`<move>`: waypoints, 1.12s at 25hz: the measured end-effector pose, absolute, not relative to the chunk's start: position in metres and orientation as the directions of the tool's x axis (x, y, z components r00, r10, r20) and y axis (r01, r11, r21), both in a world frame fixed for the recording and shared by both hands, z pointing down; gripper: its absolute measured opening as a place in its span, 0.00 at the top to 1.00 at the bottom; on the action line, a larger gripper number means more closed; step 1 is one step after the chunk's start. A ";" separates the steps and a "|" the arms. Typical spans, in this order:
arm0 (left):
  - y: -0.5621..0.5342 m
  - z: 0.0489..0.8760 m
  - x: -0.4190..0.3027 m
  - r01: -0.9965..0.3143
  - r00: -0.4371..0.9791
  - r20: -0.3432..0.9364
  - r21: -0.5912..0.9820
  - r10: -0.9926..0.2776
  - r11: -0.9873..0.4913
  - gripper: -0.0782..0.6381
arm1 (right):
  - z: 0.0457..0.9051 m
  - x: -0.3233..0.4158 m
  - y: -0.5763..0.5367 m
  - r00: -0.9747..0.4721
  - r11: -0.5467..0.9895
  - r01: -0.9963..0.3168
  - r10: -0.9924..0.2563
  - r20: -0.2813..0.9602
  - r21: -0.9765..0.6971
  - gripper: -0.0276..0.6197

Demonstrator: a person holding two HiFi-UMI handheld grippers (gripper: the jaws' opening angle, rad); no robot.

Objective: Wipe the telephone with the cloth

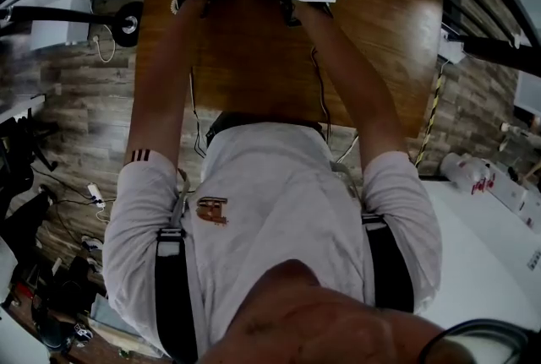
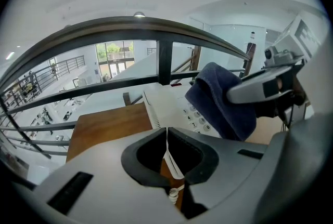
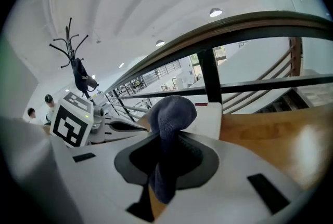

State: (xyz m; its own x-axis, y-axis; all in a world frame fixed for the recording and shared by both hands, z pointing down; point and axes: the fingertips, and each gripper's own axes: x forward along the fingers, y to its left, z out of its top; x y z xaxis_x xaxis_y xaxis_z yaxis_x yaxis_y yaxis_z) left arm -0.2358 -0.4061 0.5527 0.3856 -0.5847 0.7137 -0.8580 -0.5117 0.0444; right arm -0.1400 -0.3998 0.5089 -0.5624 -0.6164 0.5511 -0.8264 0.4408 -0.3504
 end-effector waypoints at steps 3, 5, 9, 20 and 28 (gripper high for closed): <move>-0.405 0.552 -0.236 -0.858 0.396 0.705 0.056 -0.588 -0.510 0.86 | 0.513 -0.170 -0.387 -0.603 0.449 -0.798 -0.589 0.538 -0.402 0.84; -0.405 0.552 -0.233 -0.860 0.401 0.700 0.065 -0.590 -0.507 0.86 | 0.522 -0.181 -0.383 -0.609 0.441 -0.793 -0.573 0.548 -0.420 0.84; -0.403 0.555 -0.226 -0.858 0.410 0.694 0.072 -0.592 -0.509 0.86 | 0.540 -0.184 -0.380 -0.589 0.432 -0.808 -0.557 0.586 -0.402 0.84; -0.401 0.554 -0.235 -0.856 0.406 0.696 0.063 -0.592 -0.513 0.86 | 0.566 -0.106 -0.380 -0.433 0.391 -0.891 -0.585 0.686 -0.229 0.84; -0.401 0.555 -0.227 -0.865 0.401 0.697 0.075 -0.594 -0.496 0.86 | 0.556 -0.072 -0.372 -0.438 0.369 -0.895 -0.609 0.662 -0.252 0.84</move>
State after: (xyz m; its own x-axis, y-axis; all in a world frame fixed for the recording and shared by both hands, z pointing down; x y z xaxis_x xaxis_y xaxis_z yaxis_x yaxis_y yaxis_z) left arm -0.2273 -0.4013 0.5548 0.4011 -0.5941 0.6973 -0.8649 -0.4964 0.0745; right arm -0.0723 -0.3717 0.5555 -0.4375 -0.6091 0.6615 -0.8947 0.3688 -0.2521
